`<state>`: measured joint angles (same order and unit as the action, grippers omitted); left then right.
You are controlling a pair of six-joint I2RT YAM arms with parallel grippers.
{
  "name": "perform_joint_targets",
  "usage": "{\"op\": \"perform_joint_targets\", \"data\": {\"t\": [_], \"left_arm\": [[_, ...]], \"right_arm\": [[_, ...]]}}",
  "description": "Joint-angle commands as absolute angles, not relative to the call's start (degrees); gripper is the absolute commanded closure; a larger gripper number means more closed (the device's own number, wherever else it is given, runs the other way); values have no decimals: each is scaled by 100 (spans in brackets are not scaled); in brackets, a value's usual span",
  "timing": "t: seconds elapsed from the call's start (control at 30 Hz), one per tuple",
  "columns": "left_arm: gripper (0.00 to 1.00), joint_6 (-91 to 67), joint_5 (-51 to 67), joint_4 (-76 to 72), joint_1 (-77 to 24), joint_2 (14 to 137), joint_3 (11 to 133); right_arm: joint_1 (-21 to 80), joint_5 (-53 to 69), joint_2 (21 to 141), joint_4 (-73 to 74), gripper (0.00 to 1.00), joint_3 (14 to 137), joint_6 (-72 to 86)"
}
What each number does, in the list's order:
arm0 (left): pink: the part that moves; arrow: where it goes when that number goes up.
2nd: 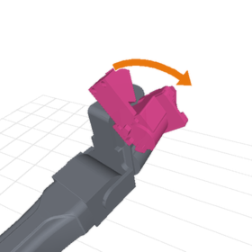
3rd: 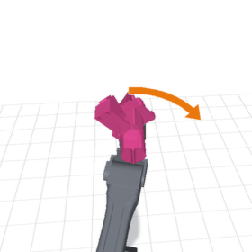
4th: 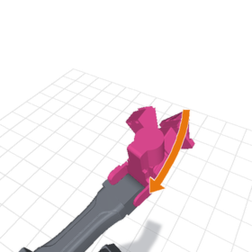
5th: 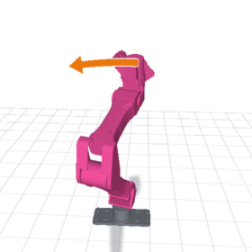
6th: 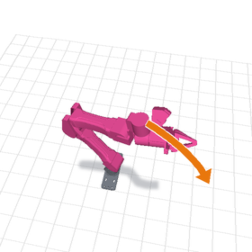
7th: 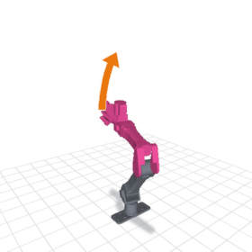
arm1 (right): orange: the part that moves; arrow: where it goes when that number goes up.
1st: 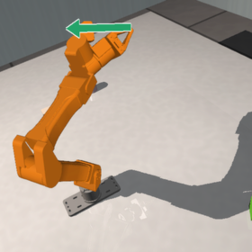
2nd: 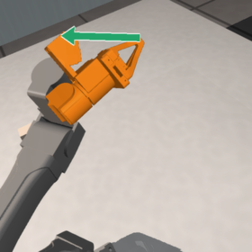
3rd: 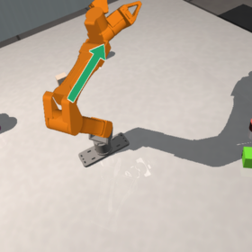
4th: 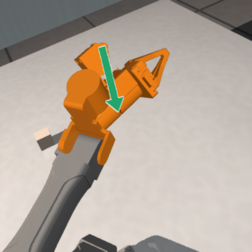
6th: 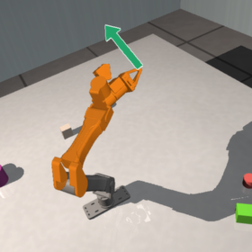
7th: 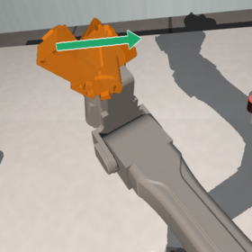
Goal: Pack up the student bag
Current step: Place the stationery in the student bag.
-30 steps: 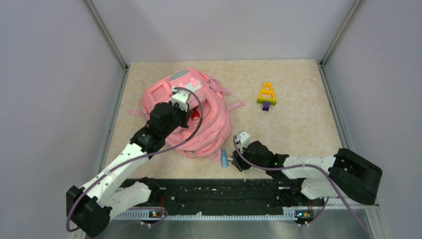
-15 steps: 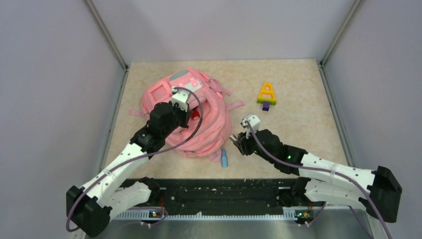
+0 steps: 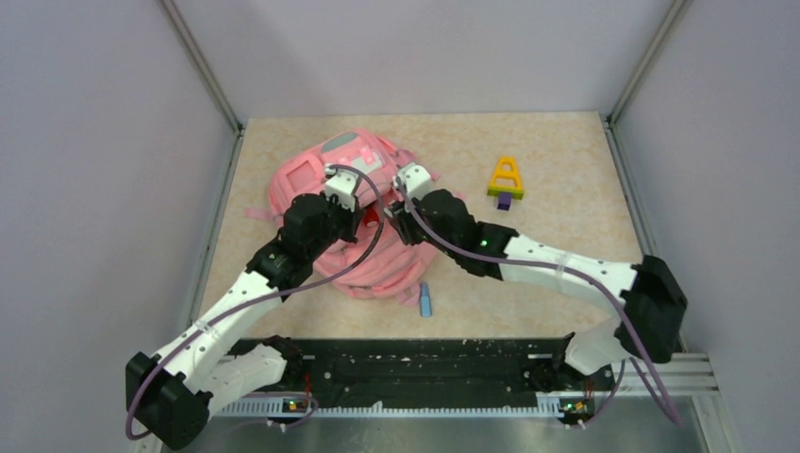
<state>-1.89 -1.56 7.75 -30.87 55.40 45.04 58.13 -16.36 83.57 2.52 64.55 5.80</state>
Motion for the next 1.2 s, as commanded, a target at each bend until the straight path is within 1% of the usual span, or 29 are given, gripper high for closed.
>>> {"op": "perform_joint_targets", "data": {"t": [0.0,0.1,0.27,0.4,0.47,0.57,0.6,0.67,0.7,0.73,0.93,1.17], "left_arm": [[100,-337,-62,168,-3062,5379,4783],[100,-326,-79,194,-3067,5363,4782],[100,-318,114,159,-3064,5343,4758],[100,-313,339,116,-3064,5351,4738],[100,-329,392,117,-3066,5368,4744],[100,-334,389,114,-3064,5370,4749],[100,-346,383,114,-3065,5363,4752],[100,-353,357,123,-3062,5348,4747],[100,-364,338,123,-3064,5344,4751],[100,-375,320,123,-3059,5344,4754],[100,-415,167,182,-3066,5370,4787],[100,-469,59,194,-3062,5394,4792]], "right_arm": [[5765,-1713,9199,340,70,7304,480],[5589,-1593,9612,191,73,7580,706],[5236,-616,9972,-1478,73,7343,941],[5150,-515,10522,-1803,72,7786,999],[5148,-591,10718,-2051,67,7905,988],[5142,-557,10781,-2237,55,7933,991],[5142,-504,10712,-2312,51,7847,949],[5142,-502,10496,-2515,37,7556,945],[5147,-513,10380,-2552,32,7435,929],[5148,-522,10279,-2502,29,7340,906],[5152,-374,9483,-2001,28,6677,859],[5375,-264,7862,-1639,28,5531,1061]]}}
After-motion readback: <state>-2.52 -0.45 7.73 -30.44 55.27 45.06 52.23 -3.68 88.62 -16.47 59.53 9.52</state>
